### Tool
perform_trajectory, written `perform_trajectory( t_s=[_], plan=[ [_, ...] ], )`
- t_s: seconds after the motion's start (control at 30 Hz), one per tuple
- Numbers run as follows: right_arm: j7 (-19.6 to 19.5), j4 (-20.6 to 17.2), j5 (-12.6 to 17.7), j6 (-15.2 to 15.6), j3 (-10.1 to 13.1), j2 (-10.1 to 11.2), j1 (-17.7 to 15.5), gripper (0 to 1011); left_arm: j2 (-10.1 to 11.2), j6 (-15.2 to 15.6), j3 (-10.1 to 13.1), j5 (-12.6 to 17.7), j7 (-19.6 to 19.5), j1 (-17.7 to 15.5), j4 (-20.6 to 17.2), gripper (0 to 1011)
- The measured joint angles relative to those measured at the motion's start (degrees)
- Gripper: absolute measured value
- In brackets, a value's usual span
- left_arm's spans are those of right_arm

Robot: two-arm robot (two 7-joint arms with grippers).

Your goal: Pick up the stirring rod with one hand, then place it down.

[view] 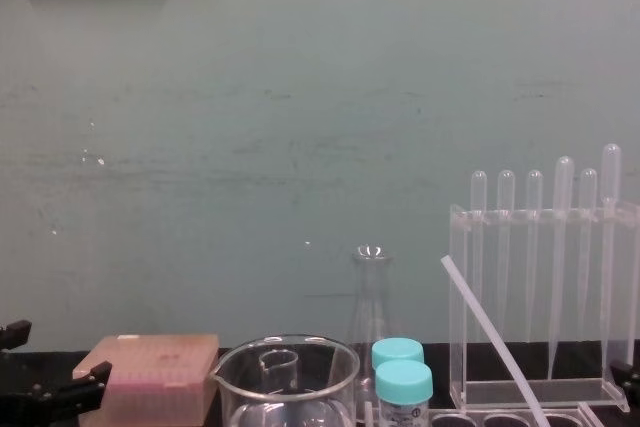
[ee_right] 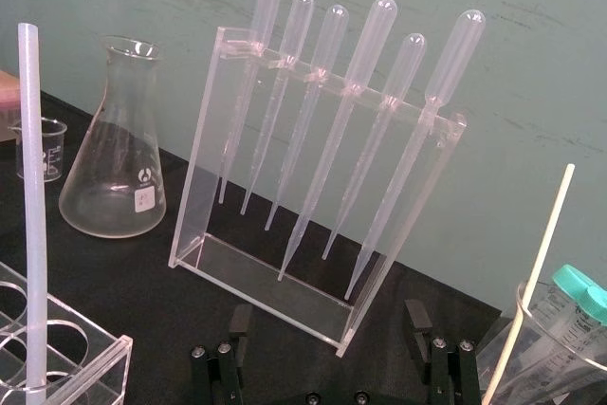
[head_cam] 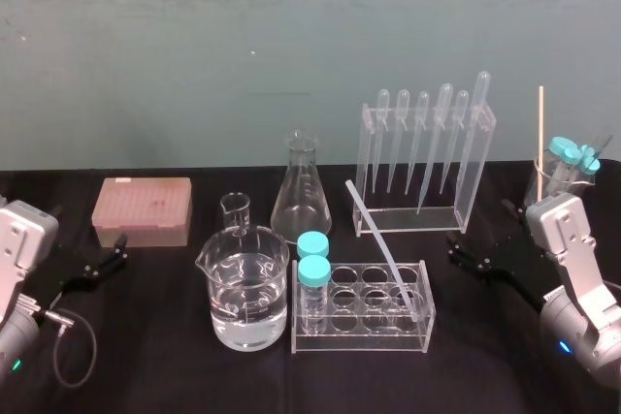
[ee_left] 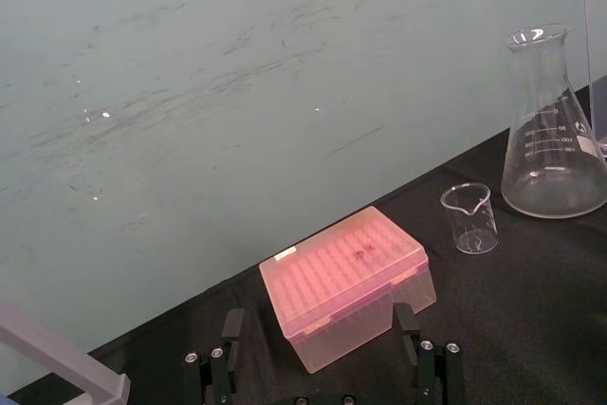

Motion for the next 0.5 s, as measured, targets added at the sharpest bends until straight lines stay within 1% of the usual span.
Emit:
perform_trajectory(
  t_s=[0.5],
  plan=[
    [0.00,-0.01,0.00,0.00,0.00,0.00,0.00,1004,0.00,0.00,0.00,0.00,0.00,-0.01,0.00,1000]
  ],
)
